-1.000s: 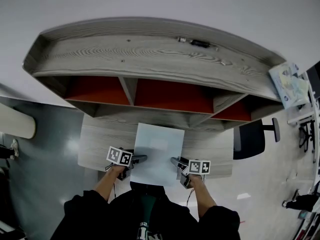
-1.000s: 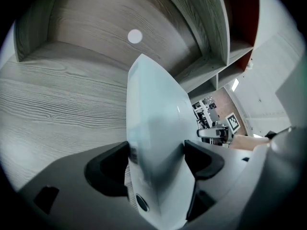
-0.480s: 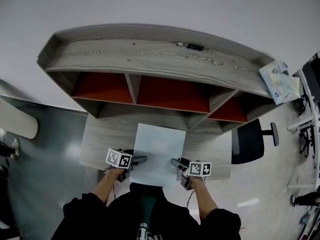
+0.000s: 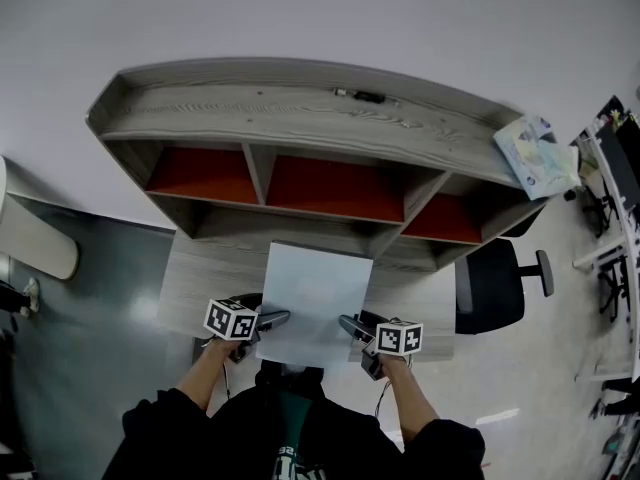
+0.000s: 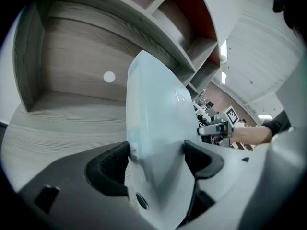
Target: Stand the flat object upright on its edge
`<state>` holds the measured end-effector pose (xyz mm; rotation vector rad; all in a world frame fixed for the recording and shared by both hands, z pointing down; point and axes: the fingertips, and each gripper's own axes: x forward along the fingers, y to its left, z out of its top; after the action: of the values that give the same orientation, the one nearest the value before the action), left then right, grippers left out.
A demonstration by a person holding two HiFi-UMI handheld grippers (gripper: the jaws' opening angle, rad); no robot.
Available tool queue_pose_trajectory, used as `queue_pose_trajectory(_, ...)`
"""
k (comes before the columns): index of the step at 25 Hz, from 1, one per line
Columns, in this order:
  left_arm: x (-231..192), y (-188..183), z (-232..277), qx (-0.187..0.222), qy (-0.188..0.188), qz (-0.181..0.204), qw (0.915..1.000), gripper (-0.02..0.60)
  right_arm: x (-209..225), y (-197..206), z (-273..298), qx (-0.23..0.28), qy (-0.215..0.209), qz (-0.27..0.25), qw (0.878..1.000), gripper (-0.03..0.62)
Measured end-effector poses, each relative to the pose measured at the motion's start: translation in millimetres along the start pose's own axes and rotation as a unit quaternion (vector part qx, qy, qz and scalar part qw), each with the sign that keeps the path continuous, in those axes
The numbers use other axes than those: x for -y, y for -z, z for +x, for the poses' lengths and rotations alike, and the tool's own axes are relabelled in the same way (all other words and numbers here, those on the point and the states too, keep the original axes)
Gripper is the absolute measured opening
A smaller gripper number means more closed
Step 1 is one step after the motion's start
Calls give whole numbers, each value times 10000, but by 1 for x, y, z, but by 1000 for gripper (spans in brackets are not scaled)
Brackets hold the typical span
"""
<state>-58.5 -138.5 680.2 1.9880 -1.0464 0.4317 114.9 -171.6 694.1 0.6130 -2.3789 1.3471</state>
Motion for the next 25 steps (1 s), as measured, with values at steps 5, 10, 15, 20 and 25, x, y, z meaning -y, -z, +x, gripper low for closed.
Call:
queue_pose_trajectory(5, 16, -13, -7, 255, -117, 474, 9985, 368, -9, -8, -14, 169, -47, -384, 9991, 259)
queue_pose_trajectory(10, 30, -27, -13, 503, -230, 895, 9945, 367, -15, -19, -27, 367, -82, -815, 9960, 259)
queue_pose_trajectory(15, 33, -40, -17, 650, -294, 1119, 9912, 365, -23, -35, -32, 544, -36, -1237, 9908, 259)
queue_pose_trajectory(20, 29, -51, -19, 590, -335, 1354, 9885, 364, -28, -49, -29, 524, 94, -1723, 9836, 259)
queue_pose_trajectory(25, 23, -63, -19, 498, -379, 1675, 9839, 356, -28, -59, -24, 428, 232, -2069, 9771, 259)
